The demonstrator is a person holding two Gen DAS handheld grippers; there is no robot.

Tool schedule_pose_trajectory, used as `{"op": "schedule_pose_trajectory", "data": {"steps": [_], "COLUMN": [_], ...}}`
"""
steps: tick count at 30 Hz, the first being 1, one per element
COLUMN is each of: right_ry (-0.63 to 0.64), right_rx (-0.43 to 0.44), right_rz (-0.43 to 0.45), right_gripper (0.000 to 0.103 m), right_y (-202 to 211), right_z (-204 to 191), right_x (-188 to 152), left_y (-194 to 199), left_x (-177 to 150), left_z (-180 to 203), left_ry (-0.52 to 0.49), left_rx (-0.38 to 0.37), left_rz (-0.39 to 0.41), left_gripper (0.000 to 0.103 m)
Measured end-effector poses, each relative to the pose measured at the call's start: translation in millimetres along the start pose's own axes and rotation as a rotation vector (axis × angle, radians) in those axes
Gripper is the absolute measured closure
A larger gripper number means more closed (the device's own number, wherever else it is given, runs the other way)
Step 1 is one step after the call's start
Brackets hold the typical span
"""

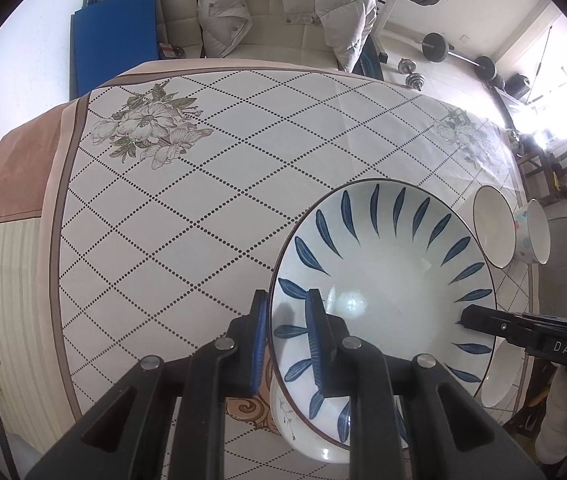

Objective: Organize plates and bowls
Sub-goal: 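Lower the blue-striped plate onto the pink-flower plate with both tools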

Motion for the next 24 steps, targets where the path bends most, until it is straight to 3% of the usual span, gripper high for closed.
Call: {"op": "schedule_pose_trajectory", "data": {"steps": [12, 24], "right_ry": [-0.002, -0.01], "right_rx": [-0.002, -0.029], "right_rz": [-0.013, -0.105], "right_gripper": [0.091, 0.091], "right_y": [22, -9], "right_z": [28, 53], "right_x": [-56, -100], "left_y": [0, -29], "left_x": [-49, -95], "left_z": [21, 16], "left_ry": [-0.027, -0.008], "left_rx": [-0.017, -0.002], "left_rz": [-0.027, -0.109], "left_gripper": [0.087, 0.087]}}
Point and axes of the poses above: each gripper's, at about its wrist camera, not at the fingertips, and y roughly against the way its jaws point, z to its right, x to its top, the point moved 7 cm from there along -y, roughly the way its jaws point, and after that the axes turned 9 degrees about z, right-handed, at the moved point
